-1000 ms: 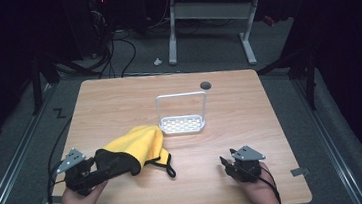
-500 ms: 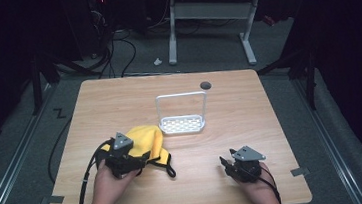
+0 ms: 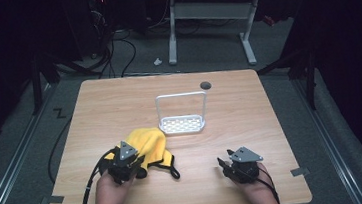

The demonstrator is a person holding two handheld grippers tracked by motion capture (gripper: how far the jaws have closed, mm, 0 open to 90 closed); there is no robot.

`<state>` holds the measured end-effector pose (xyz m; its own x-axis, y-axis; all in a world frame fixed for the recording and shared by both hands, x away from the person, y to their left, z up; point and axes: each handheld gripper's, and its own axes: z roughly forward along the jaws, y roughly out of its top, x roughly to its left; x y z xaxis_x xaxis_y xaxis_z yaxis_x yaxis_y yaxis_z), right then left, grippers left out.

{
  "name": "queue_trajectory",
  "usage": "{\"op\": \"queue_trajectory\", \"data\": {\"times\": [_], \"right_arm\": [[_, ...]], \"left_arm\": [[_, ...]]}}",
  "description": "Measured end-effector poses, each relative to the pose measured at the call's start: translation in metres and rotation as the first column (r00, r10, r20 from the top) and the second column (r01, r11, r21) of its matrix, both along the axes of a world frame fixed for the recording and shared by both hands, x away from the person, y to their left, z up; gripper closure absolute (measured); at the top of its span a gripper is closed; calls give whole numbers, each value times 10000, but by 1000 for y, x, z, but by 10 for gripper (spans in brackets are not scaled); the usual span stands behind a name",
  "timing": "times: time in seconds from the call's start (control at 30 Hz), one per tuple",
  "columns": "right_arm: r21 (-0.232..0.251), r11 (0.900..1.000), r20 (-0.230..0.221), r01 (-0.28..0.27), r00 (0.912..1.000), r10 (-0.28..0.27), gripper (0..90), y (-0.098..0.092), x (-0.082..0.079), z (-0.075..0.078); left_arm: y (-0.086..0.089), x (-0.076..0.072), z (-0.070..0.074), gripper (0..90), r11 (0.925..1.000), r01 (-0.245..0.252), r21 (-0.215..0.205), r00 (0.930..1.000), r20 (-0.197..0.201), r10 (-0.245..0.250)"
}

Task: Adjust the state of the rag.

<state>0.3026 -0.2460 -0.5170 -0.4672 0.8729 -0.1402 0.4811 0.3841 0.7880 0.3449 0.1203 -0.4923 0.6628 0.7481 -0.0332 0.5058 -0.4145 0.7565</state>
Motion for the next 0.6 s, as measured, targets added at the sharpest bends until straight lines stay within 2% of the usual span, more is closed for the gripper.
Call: {"op": "queue_trajectory", "data": {"times": [0.07,0.17,0.2,0.23,0.33,0.37,0.43,0.47,0.53,0.57,0.6], "right_arm": [[63,9998,91,-163,9998,163,514,5,-3,3],[146,9993,154,-331,9993,329,509,10,-6,5],[144,9985,208,-524,9984,521,504,17,-9,7],[168,9977,215,-651,9977,647,503,20,-11,8],[265,9961,210,-846,9962,841,501,28,-15,10],[381,9927,180,-1144,9933,1138,496,37,-19,12],[494,9904,126,-1295,9916,1290,493,41,-21,12],[563,9844,1,-1667,9860,1670,486,50,-24,12],[577,9791,-195,-1948,9804,1962,477,59,-27,10],[577,9791,-195,-1948,9804,1962,477,59,-27,10],[463,9745,-399,-2193,9744,2212,467,67,-27,6]], "left_arm": [[-4,-9,1,846,9979,408,-508,9991,-79,-413],[-13,-23,-1,846,9902,930,-1043,9954,-152,-951],[-20,-30,-2,846,9855,1145,-1249,9931,-123,-1170],[-20,-30,-2,846,9855,1145,-1249,9931,-123,-1170],[-31,-35,-2,846,9789,1400,-1491,9897,-73,-1427],[-34,-36,-2,847,9773,1436,-1558,9893,-44,-1461],[-37,-35,-2,848,9748,1456,-1693,9889,-59,-1487],[-39,-34,-3,848,9737,1452,-1754,9888,-75,-1488],[-41,-33,-3,848,9729,1486,-1771,9884,-61,-1520],[-42,-33,-3,848,9721,1488,-1814,9883,-52,-1523],[-42,-33,-3,848,9712,1490,-1857,9883,-55,-1526]]}}
